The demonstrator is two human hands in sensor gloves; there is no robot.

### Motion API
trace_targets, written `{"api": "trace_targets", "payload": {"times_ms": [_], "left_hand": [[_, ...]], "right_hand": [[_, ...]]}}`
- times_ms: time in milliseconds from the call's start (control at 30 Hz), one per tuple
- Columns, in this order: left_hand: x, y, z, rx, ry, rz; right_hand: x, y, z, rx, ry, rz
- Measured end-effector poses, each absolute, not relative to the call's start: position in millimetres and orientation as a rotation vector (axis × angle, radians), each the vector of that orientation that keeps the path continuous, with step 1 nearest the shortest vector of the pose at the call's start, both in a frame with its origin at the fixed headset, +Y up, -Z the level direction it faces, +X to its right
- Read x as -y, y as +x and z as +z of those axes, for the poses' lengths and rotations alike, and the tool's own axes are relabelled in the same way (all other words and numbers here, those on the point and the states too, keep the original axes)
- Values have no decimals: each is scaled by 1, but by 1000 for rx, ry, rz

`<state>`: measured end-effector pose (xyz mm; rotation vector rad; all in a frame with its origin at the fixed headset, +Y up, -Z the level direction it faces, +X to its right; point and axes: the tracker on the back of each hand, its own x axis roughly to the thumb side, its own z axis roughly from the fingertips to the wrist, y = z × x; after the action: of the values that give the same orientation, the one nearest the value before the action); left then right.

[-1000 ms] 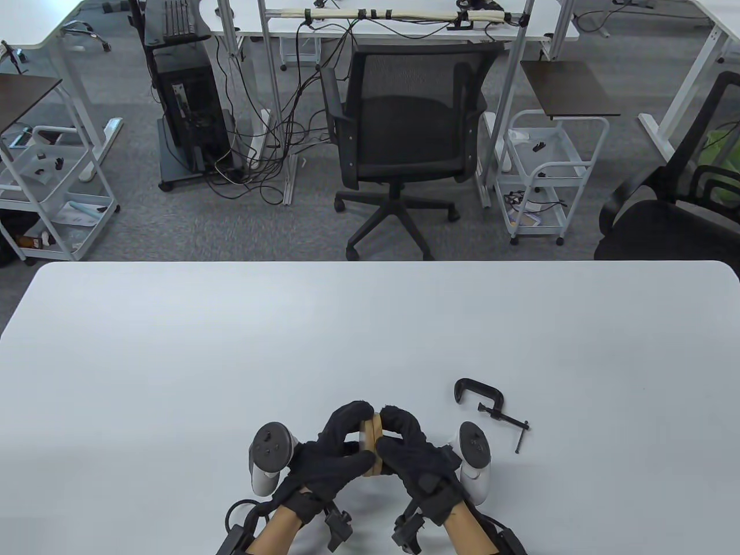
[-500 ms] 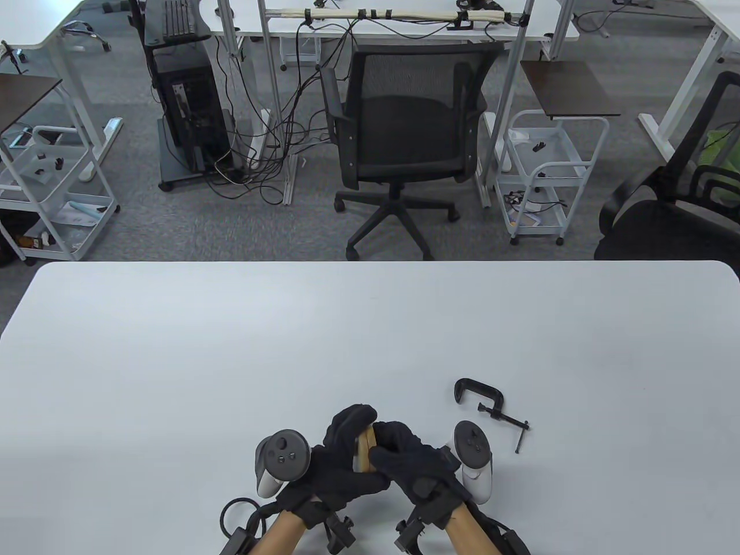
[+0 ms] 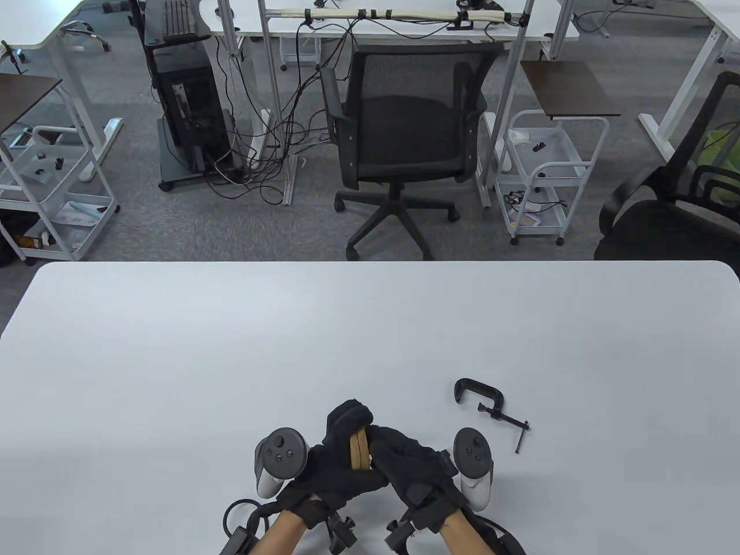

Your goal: Screw the clamp shut

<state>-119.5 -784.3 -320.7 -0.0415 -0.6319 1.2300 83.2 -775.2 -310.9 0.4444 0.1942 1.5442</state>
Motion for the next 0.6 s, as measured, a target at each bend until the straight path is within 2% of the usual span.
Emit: {"api": "trace_targets", "payload": {"times_ms": [300, 433, 600], "left_hand": [[783, -126, -324, 589, 13, 1234], [775, -133, -323, 576, 57, 1251], [774, -144, -319, 529, 91, 1306]], "right_hand": [[781, 82, -316, -350, 512, 1455], [754, 110, -332, -97, 477, 1613], [732, 168, -367, 1, 411, 2095]]}}
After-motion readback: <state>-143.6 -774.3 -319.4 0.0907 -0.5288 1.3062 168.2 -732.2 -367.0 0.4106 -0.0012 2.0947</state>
